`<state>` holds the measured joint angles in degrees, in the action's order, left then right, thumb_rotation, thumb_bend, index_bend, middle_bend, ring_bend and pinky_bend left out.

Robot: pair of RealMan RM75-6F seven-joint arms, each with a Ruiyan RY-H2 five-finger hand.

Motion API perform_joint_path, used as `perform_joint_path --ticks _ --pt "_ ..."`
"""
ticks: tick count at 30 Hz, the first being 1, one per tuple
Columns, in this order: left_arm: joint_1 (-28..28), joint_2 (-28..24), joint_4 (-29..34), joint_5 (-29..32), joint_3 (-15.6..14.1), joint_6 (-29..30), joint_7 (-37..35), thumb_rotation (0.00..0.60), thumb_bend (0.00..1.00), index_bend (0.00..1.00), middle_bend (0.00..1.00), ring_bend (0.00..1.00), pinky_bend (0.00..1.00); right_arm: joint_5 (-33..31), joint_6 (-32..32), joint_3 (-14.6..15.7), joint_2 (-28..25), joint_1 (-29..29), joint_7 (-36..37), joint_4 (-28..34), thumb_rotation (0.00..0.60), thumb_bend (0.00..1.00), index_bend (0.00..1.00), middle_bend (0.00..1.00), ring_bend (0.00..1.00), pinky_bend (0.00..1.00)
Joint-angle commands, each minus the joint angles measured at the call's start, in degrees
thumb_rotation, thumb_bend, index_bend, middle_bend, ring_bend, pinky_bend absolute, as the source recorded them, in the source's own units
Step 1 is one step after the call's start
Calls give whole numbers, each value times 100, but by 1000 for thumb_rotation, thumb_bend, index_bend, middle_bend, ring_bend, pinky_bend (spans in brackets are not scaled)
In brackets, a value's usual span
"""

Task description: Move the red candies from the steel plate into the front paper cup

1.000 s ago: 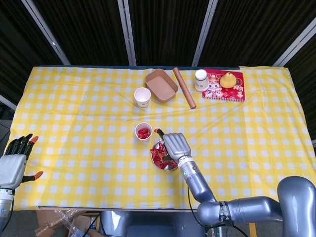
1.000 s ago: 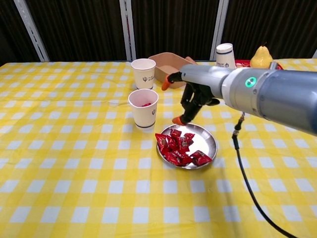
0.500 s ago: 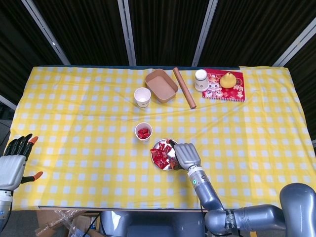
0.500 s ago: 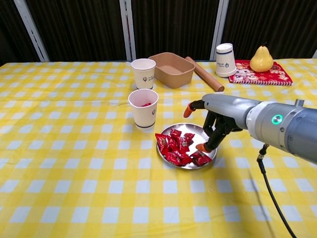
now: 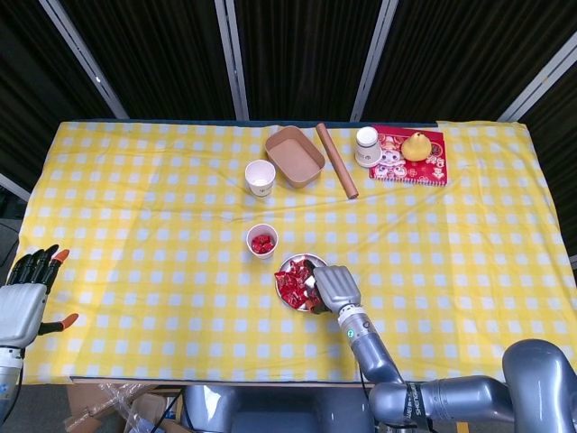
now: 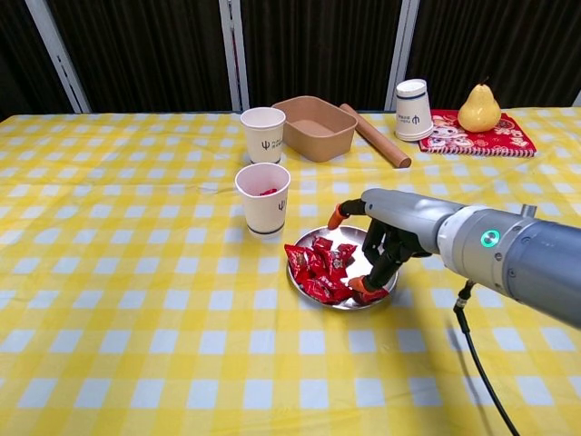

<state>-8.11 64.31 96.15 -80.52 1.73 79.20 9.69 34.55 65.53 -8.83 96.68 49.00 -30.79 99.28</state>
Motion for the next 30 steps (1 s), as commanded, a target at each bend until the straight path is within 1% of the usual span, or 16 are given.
perform_joint_path --ticks 1,8,19,21,25,30 --pt "1 0 2 10 3 -3 1 600 0 20 0 0 0 32 -104 -51 63 -20 83 -76 600 356 209 823 966 911" --pt "-2 -2 6 27 7 -20 1 600 0 20 0 0 0 41 -354 -161 169 -15 230 -259 600 356 210 823 966 912" --pt "-15 -2 10 74 20 -59 13 600 0 22 0 0 0 -152 -697 -282 326 31 332 -669 600 356 211 823 966 912" --pt "-17 -1 10 81 20 -68 19 600 0 22 0 0 0 -170 -744 -289 347 34 347 -741 600 356 224 823 966 912" --pt "-18 4 13 96 28 -67 33 600 0 23 0 0 0 -195 -835 -312 386 35 397 -877 600 355 290 823 966 911" --pt "-21 9 16 113 33 -73 52 600 0 27 0 0 0 -167 -912 -309 415 3 483 -978 600 358 423 823 966 911"
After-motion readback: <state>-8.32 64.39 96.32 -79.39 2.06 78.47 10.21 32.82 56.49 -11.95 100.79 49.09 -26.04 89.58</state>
